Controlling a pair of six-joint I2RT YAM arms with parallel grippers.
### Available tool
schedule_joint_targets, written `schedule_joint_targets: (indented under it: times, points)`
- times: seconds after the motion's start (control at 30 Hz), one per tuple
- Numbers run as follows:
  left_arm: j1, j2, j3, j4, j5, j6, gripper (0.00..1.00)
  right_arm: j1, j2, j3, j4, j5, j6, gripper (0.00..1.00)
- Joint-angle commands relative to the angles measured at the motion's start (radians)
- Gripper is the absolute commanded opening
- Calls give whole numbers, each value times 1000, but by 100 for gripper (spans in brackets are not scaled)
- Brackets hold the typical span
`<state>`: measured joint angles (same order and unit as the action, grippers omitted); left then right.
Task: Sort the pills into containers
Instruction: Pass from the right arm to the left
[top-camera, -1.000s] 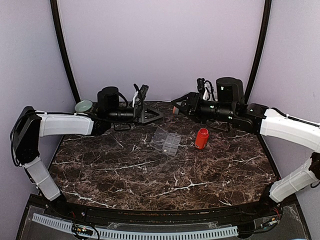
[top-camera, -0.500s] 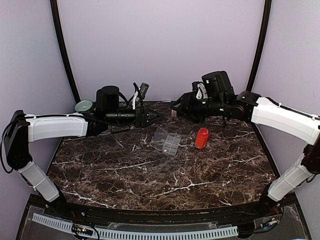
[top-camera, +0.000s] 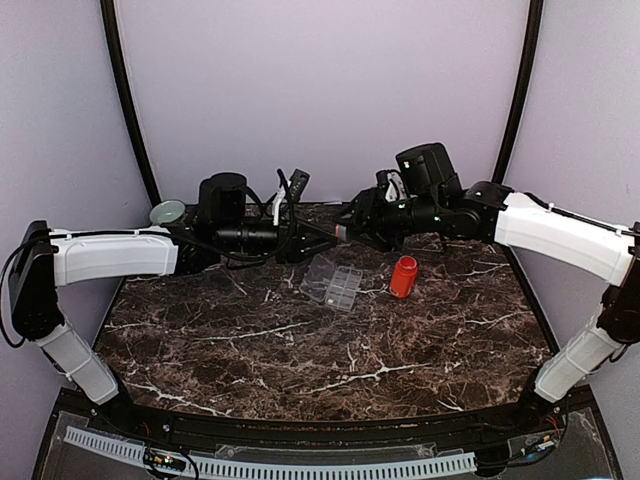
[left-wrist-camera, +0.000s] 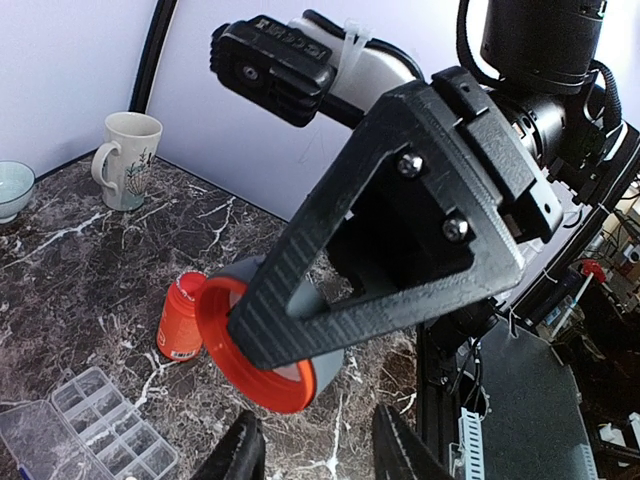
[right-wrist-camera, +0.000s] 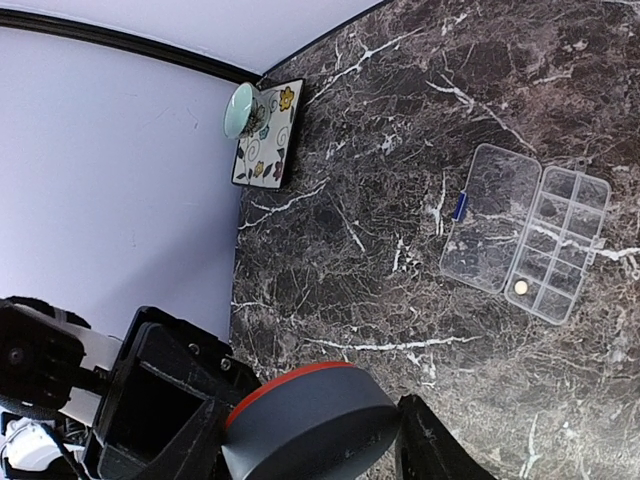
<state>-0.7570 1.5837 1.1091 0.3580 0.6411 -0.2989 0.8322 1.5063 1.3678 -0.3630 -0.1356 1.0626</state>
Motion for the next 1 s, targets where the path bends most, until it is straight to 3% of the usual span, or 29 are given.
schedule_joint_targets:
  times: [0.0, 0.3, 0.6, 0.97]
  points:
    - [-8, -9, 38, -12, -13, 45, 40, 1, 6, -5, 53, -43, 33, 36]
    - [-24, 4, 64, -34, -29, 65, 38, 3, 8, -23, 75, -76, 46, 35]
    - [-31, 25, 86, -43, 5, 65, 29, 3, 2, -42, 102, -102, 62, 35]
    - [-35, 34, 92, -35, 37, 43, 9, -6, -11, -67, 115, -111, 67, 34]
